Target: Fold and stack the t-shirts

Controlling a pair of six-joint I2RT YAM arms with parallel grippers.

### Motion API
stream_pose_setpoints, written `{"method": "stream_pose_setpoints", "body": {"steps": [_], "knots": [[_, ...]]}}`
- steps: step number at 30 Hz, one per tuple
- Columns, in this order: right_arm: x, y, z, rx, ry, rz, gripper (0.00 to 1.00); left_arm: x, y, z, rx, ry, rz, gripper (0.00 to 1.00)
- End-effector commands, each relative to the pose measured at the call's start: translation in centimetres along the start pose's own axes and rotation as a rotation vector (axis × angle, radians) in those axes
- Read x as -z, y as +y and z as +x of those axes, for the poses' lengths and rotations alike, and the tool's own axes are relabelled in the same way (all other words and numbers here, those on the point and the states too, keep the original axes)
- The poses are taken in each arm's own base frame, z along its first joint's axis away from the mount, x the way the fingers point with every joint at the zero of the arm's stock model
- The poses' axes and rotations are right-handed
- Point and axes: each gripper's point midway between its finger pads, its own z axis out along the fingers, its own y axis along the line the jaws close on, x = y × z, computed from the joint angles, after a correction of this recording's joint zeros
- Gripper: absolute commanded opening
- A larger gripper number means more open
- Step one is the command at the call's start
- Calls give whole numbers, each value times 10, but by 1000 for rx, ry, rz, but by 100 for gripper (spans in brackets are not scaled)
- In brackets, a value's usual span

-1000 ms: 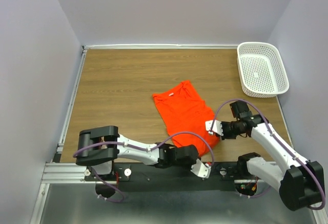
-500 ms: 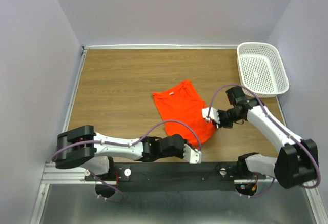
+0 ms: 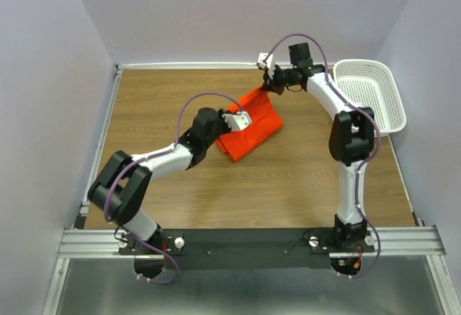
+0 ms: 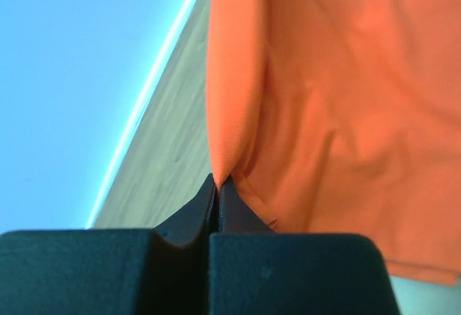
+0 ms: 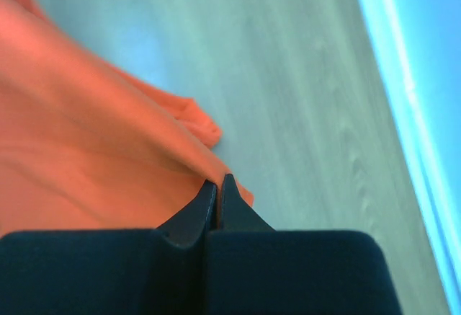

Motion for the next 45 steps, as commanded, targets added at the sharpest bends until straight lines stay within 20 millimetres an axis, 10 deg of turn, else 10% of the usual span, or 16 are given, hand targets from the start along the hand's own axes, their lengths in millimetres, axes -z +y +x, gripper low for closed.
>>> {"method": "stream_pose_setpoints", "body": {"steps": [1, 5, 14, 20, 21, 24, 33, 45], "knots": [[-52, -26, -6, -129, -80, 8, 0, -28, 19, 9, -21, -3, -26, 0], [-82, -25, 14, -146, -57, -9, 1, -40, 10, 22, -24, 22, 18, 0], [-80, -22, 20, -140, -40, -5, 1, -33, 8, 1, 19, -53, 61, 0], [-9, -21, -21, -41, -41, 78, 0, 9, 28, -54, 42, -204, 39, 0], [-5, -4, -2, -42, -4, 55, 1, 23, 29, -70, 34, -247, 49, 0], [49, 14, -26, 58, 3, 109, 1, 41, 21, -95, 29, -311, 97, 0], [145, 127, 10, 135, 153, 189, 1, 103, -98, -142, 100, -426, 376, 0], [157, 234, 98, 125, 314, 31, 1, 130, -179, -135, 199, -267, 499, 0]]}}
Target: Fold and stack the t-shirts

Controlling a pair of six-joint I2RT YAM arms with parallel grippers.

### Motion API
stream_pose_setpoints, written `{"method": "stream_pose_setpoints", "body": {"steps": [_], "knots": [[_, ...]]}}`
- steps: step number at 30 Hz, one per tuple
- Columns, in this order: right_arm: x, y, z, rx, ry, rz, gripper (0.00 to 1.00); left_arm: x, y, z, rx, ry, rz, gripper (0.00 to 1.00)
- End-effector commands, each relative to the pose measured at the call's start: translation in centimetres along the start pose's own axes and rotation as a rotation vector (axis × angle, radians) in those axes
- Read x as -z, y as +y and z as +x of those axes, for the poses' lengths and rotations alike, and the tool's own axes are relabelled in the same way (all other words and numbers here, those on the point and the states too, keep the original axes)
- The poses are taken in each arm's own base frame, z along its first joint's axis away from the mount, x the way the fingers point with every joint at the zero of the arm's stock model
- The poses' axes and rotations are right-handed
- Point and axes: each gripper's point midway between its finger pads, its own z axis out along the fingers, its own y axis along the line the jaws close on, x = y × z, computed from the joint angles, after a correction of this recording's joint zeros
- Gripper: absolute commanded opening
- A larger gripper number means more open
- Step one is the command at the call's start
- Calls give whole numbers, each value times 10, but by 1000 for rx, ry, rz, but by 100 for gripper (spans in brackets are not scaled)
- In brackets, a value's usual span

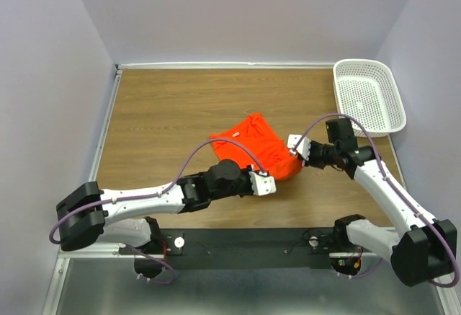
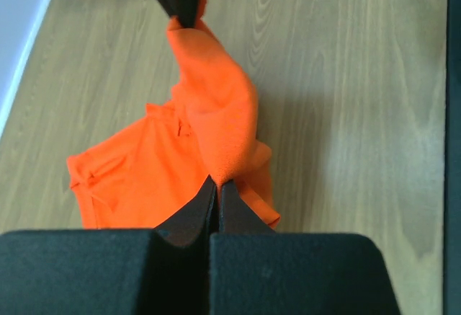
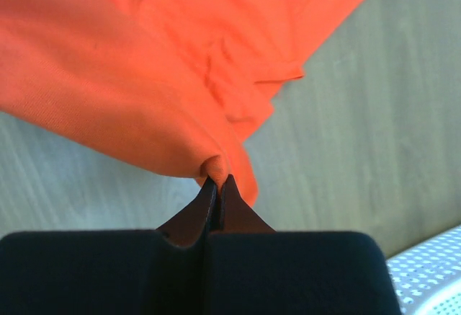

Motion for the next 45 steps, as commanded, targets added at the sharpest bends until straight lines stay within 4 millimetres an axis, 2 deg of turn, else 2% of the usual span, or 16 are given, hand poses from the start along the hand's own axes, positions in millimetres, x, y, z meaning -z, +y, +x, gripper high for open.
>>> {"method": "stream_pose_setpoints", "body": {"steps": [1, 6, 8, 11, 18, 22, 28, 30, 31, 32, 34, 35, 37, 40, 41, 45], "knots": [[0, 21, 31, 27, 106, -41, 1, -4, -10, -3, 130, 59, -38, 0], [-1, 19, 34, 29, 126, -43, 0, -16, -55, 10, 170, 149, 33, 0], [-1, 13, 28, 33, 109, -40, 1, -18, -60, 13, 179, 175, 29, 0], [-5, 4, 22, 11, 100, -47, 1, -17, -54, 17, 187, 201, -27, 0], [-22, -44, -8, -20, 31, -41, 1, -5, -29, 20, 223, 232, -171, 0], [-36, -67, -26, -36, -21, -62, 1, 8, -10, 22, 220, 234, -274, 0], [-65, -100, -52, -81, -116, -112, 1, 36, 48, 32, 226, 217, -474, 0], [-69, -119, -74, -73, -177, -108, 0, 47, 76, 47, 233, 231, -543, 0], [-87, -118, -69, -115, -171, -145, 1, 48, 84, 48, 234, 223, -552, 0], [-88, -134, -84, -99, -199, -127, 1, 54, 100, 58, 238, 243, -590, 0], [-108, -140, -94, -108, -219, -145, 1, 56, 113, 68, 227, 267, -613, 0], [-127, -139, -89, -156, -209, -170, 1, 54, 119, 75, 205, 282, -613, 0], [-138, -164, -107, -189, -243, -122, 1, 57, 139, 93, 195, 320, -651, 0], [-169, -187, -104, -233, -251, -83, 1, 60, 166, 104, 187, 331, -707, 0], [-167, -191, -111, -229, -261, -75, 1, 60, 171, 106, 185, 330, -716, 0], [-195, -200, -103, -253, -246, -73, 1, 59, 190, 118, 188, 344, -749, 0]]}}
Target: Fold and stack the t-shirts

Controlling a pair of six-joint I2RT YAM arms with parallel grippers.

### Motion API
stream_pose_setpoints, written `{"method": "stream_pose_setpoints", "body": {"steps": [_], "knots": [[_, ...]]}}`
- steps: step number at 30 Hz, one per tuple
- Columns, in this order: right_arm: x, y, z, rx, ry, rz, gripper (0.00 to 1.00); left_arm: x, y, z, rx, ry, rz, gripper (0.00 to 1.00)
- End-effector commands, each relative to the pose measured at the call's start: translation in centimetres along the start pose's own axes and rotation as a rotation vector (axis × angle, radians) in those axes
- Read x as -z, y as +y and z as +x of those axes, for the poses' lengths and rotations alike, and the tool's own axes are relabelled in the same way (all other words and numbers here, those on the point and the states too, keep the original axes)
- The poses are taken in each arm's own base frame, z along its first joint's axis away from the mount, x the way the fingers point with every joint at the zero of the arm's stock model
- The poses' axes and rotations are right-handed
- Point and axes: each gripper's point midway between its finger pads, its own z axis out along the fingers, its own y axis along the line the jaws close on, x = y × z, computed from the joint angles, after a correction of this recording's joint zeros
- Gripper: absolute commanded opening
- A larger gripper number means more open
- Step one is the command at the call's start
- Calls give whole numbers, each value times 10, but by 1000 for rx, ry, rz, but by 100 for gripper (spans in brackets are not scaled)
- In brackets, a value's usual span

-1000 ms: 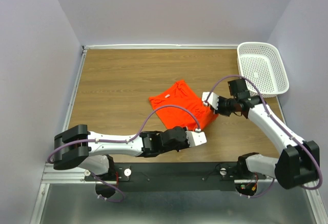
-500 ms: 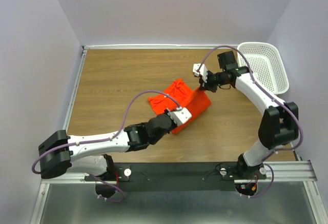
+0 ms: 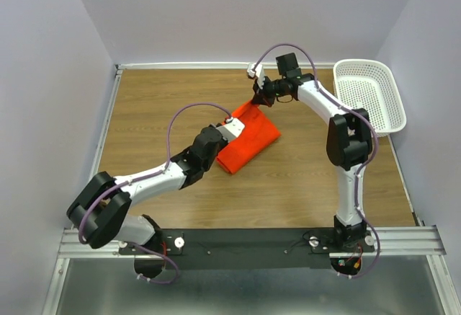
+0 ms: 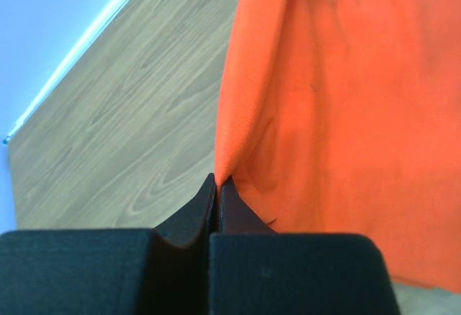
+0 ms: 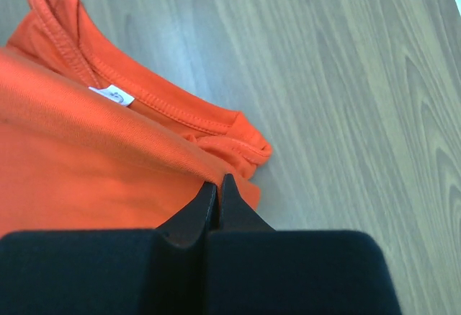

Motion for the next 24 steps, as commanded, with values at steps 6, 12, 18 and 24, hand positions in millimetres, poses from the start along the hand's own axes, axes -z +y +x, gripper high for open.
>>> {"method": "stream_pose_setpoints", "body": {"steps": [6, 12, 18, 24], "knots": [[-28, -32, 9, -36, -8, 60, 1, -39, 6, -2, -5, -16, 9, 0], [-38, -37, 15, -48, 7, 73, 1, -55, 16, 12, 17, 20, -29, 0], [-35, -46, 16, -67, 33, 128, 1, -67, 17, 16, -5, 6, -38, 0], [-22, -47, 18, -53, 60, 185, 1, -70, 21, 16, -56, -16, -51, 0]]}}
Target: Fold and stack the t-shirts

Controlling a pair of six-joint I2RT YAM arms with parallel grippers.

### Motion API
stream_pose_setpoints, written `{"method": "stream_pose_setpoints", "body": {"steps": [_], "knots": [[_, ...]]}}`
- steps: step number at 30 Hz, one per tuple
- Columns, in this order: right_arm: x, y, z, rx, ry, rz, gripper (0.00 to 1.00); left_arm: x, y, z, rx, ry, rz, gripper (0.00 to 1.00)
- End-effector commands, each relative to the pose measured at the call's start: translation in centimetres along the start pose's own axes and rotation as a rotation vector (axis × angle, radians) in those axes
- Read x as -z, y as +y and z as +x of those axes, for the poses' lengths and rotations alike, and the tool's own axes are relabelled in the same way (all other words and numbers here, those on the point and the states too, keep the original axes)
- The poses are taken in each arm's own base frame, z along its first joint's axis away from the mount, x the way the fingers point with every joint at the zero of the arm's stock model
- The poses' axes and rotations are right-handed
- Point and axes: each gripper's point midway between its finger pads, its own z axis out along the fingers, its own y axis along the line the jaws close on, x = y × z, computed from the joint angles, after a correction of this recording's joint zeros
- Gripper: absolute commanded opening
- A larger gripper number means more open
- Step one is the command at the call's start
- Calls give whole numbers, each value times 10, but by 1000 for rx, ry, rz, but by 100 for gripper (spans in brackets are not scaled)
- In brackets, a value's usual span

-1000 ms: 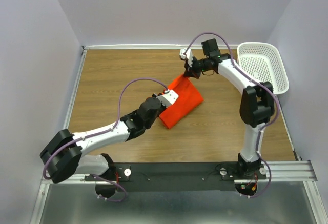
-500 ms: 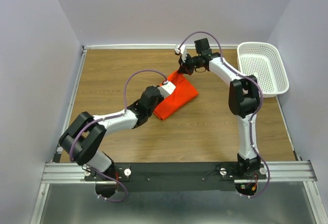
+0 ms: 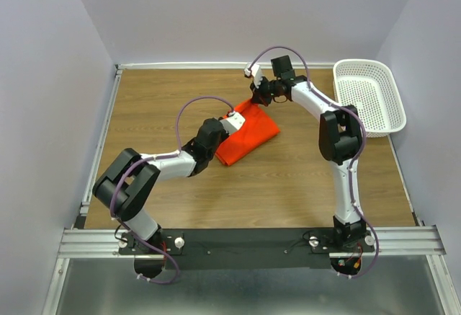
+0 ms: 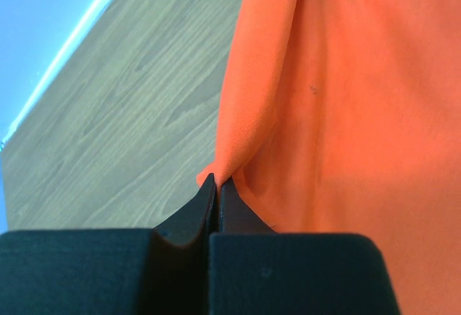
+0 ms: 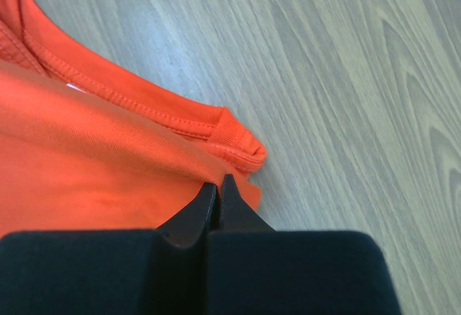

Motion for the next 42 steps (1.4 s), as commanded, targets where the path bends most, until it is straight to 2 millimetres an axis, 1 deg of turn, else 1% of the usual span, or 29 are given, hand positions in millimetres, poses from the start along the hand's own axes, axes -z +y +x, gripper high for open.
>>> {"method": "stream_pose_setpoints", "body": {"steps": [1, 3, 5, 8, 9, 10, 16, 17, 18, 20, 24, 25, 26, 30, 32, 33, 36, 37, 38, 39, 40, 42], "knots": [[18, -15, -15, 30, -4, 108, 1, -6, 12, -21, -15, -90, -32, 0], [22, -17, -15, 25, 3, 131, 0, -7, 14, -21, -22, -100, -35, 0], [28, -20, -20, 22, -3, 153, 0, -11, 16, -22, -35, -111, -35, 0], [30, -22, -21, 13, -5, 173, 1, -18, 19, -20, -48, -112, -34, 0], [30, -21, -20, 12, -5, 174, 1, -20, 20, -20, -49, -111, -35, 0], [31, -22, -21, 10, -6, 177, 1, -24, 21, -14, -51, -94, -35, 0], [25, -23, -19, -13, -11, 179, 1, -38, 28, -12, -47, -90, -35, 0], [25, -24, -18, -21, -11, 182, 1, -42, 28, -4, -41, -61, -29, 0], [24, -24, -16, -24, -9, 182, 0, -44, 31, -5, -29, -62, -32, 0], [22, -25, -15, -31, -4, 190, 0, -46, 31, -1, -28, -55, -28, 0], [23, -26, -8, -45, 13, 209, 1, -48, 31, -5, -25, -61, -21, 0], [24, -28, -9, -51, 15, 221, 1, -49, 31, -2, -27, -42, -15, 0], [25, -30, -9, -54, 16, 230, 1, -51, 33, -8, -23, -48, -16, 0], [27, -33, -6, -65, 26, 259, 0, -57, 33, -14, -24, -27, -1, 0], [28, -35, -4, -74, 32, 273, 0, -59, 33, -11, -29, -9, 2, 0], [28, -35, -4, -76, 34, 277, 1, -61, 33, -14, -31, -11, 3, 0], [29, -37, -2, -84, 37, 293, 1, -65, 34, -13, -35, 8, 6, 0], [28, -38, 0, -89, 42, 300, 0, -67, 30, -9, -38, 24, 17, 0], [29, -39, 1, -92, 44, 307, 0, -68, 30, -10, -39, 27, 18, 0], [28, -41, 2, -97, 48, 323, 1, -71, 31, -12, -30, 30, 17, 6], [28, -43, 4, -105, 50, 335, 6, -72, 30, -11, -29, 41, 21, 15], [27, -52, 2, -150, 30, 383, 24, -78, 39, -14, -13, 60, -25, 61]]}}
